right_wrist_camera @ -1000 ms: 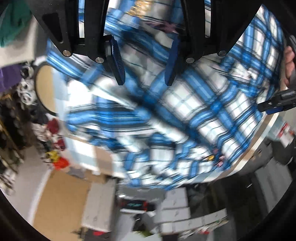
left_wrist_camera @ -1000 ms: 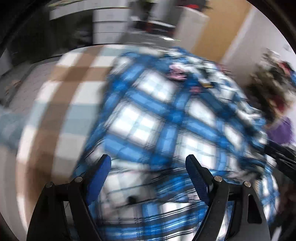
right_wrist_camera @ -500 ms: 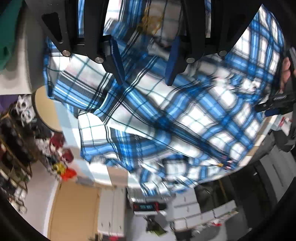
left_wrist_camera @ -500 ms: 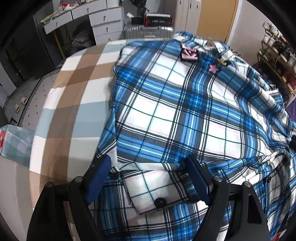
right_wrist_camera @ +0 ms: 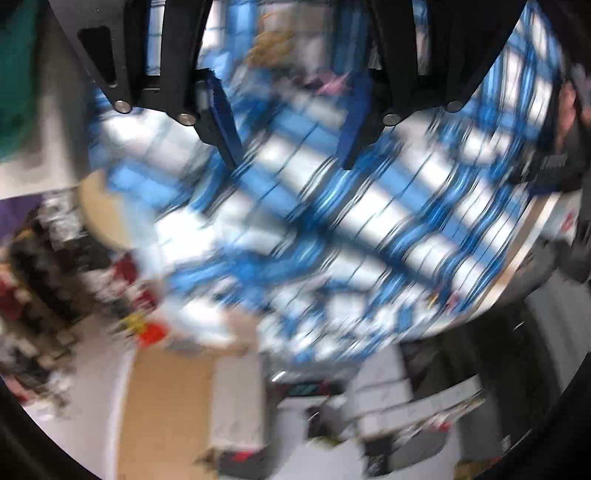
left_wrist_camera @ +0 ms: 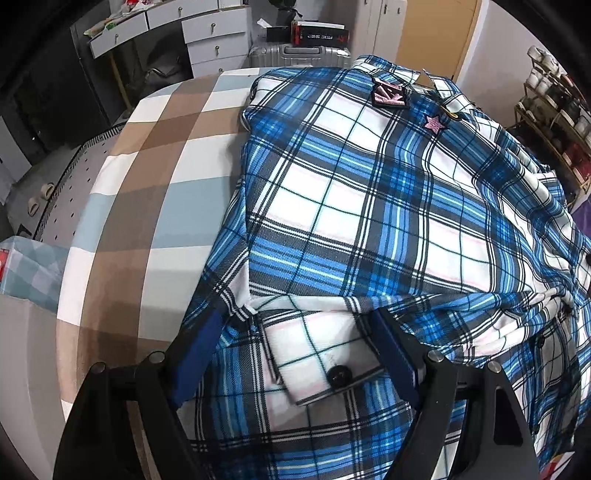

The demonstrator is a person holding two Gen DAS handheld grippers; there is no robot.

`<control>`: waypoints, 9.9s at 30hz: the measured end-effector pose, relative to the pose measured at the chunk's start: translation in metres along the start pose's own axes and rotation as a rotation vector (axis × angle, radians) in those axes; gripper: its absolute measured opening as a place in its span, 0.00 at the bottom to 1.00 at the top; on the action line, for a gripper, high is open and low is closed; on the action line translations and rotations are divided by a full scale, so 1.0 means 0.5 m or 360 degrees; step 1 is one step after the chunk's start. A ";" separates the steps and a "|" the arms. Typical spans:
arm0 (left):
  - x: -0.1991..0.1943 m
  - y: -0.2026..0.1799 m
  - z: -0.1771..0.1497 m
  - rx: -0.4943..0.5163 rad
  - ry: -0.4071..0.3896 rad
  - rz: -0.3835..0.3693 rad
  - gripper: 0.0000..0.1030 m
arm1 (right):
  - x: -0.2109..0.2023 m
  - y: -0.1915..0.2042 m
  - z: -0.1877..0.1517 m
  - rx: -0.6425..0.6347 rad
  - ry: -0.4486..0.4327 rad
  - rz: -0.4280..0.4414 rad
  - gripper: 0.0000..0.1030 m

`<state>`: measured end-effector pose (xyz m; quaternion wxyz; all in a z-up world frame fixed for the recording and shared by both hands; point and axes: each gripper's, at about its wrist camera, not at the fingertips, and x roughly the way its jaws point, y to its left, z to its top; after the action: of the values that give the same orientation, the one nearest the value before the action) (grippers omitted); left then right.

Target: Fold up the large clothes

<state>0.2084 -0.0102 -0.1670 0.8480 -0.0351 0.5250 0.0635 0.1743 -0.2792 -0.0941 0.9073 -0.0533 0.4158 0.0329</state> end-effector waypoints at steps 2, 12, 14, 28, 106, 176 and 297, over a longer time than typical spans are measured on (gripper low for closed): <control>0.000 -0.001 -0.004 0.0091 -0.0038 -0.0073 0.77 | 0.032 -0.013 0.010 0.0010 0.0084 -0.0110 0.68; -0.002 0.004 -0.015 0.0072 -0.0003 -0.0029 0.79 | 0.075 -0.060 0.034 0.0173 0.0340 -0.0023 0.63; -0.008 0.008 -0.025 0.0071 -0.0002 -0.0022 0.79 | 0.045 -0.055 0.081 0.0168 0.0248 0.0029 0.63; -0.022 0.030 -0.045 -0.0106 0.0142 -0.0096 0.79 | 0.331 0.160 0.411 -0.0277 0.0327 -0.0053 0.79; -0.061 -0.209 0.366 0.0718 -0.0063 -0.0073 0.01 | 0.071 0.162 0.056 -0.0748 -0.0165 0.0966 0.19; -0.320 0.016 -0.011 0.0052 -0.0175 -0.0648 0.53 | -0.228 -0.012 -0.022 -0.0076 -0.0221 0.0213 0.65; -0.123 -0.095 -0.061 0.0531 0.0086 -0.0397 0.57 | 0.067 -0.127 0.158 0.0046 0.0285 0.0295 0.50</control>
<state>0.1611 -0.0656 -0.1259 0.8289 0.0393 0.5425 -0.1307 0.2621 -0.3320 -0.0640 0.8602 -0.0042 0.4988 0.1056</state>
